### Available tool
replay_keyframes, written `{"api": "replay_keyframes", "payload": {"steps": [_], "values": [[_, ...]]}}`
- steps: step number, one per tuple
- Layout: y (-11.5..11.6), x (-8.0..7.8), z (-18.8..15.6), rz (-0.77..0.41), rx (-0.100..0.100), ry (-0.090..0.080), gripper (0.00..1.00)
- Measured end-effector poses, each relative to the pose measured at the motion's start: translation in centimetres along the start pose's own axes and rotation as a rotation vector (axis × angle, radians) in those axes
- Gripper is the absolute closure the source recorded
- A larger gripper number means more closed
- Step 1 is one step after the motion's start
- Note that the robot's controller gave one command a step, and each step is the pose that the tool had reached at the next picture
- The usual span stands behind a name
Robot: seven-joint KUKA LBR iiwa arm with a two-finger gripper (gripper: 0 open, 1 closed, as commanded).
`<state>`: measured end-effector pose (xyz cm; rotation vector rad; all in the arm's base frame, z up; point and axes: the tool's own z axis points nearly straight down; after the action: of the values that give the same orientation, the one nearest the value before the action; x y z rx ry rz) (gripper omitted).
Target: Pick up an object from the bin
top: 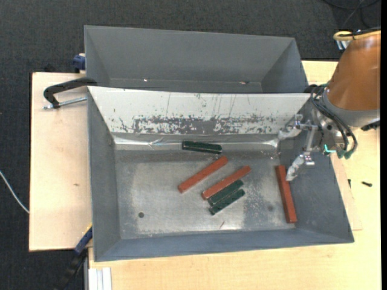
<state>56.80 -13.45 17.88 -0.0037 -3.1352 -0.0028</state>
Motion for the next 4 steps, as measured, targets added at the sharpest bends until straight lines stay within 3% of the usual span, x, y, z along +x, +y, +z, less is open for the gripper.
{"api": "replay_keyframes", "payload": {"steps": [1,2,3,4], "values": [[0.1,-0.2,-0.5,-0.002,0.001,-0.008,0.00],[3.7,0.0,3.6,-0.076,0.004,-0.013,0.00],[5.1,1.4,8.6,-0.049,0.000,-0.011,0.00],[7.7,-1.6,10.2,-0.026,0.003,-0.006,1.00]]}}
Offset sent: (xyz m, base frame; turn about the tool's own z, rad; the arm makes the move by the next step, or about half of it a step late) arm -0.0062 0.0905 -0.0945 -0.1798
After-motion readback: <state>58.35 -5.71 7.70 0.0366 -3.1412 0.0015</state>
